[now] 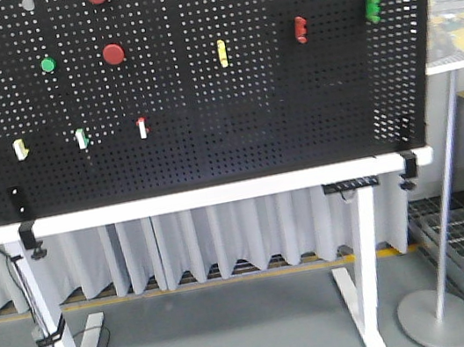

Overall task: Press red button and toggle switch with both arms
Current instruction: 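Drive the base forward toward the black pegboard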

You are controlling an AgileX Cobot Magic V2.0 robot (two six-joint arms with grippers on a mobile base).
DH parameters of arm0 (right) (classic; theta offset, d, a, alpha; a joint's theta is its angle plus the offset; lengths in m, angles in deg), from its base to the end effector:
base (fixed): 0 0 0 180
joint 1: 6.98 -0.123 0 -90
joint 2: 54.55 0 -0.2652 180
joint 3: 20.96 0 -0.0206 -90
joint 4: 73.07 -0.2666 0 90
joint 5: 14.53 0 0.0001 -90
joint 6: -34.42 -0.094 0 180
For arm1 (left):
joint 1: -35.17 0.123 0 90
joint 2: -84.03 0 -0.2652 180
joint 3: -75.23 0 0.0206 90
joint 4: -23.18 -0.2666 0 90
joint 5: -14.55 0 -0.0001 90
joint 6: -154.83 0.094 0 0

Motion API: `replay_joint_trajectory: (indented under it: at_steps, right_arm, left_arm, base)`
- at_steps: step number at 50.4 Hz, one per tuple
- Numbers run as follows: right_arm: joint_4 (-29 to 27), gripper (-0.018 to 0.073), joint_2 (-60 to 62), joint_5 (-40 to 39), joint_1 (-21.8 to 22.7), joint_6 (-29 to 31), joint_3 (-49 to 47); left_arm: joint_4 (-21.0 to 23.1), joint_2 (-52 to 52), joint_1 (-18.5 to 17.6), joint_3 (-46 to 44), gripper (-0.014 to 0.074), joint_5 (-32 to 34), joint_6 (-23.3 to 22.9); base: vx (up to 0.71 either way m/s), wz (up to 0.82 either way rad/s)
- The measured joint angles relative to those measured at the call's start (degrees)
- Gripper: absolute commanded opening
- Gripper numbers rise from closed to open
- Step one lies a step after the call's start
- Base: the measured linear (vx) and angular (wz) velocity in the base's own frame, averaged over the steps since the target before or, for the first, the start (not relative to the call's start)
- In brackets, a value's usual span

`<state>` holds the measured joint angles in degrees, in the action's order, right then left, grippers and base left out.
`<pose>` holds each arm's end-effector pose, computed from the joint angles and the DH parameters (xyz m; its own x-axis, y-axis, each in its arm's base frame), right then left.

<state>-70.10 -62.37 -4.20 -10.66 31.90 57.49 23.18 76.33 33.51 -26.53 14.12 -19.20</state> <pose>0.0952 0.0052 0.1861 -0.1141 -0.0144 -0.9934 -0.0558 0.9984 -0.0080 0.0954 -0.0028 0.2038 0.0660 0.1021 -0.9926 0.0222 0.9943 0.1038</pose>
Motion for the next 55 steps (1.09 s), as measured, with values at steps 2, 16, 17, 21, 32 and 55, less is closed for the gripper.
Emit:
replay_joint_trajectory:
  at_steps: [2,16,17,21,32,55]
  right_arm:
    - [0.00,-0.0003,0.00,0.00,0.00,0.00,0.00]
    - [0.00,-0.0003,0.00,0.00,0.00,0.00,0.00]
    - [0.00,-0.0003,0.00,0.00,0.00,0.00,0.00]
    - [0.00,-0.0003,0.00,0.00,0.00,0.00,0.00]
    - [0.00,-0.0003,0.00,0.07,0.00,0.00,0.00]
    - [0.00,-0.0003,0.00,0.00,0.00,0.00,0.00]
  left_arm:
    - [0.00,0.00,0.00,0.00,0.0002,0.00,0.00]
    - [0.00,0.00,0.00,0.00,0.0002,0.00,0.00]
    - [0.00,0.00,0.00,0.00,0.0002,0.00,0.00]
    - [0.00,0.00,0.00,0.00,0.0002,0.00,0.00]
    - [0.00,0.00,0.00,0.00,0.0002,0.00,0.00]
    - [0.00,0.00,0.00,0.00,0.0002,0.00,0.00]
  base:
    - [0.46,0.07]
    - [0.45,0.05]
    - [0.43,0.02]
    - [0.42,0.01]
    - [0.40,0.00]
    - [0.30,-0.01]
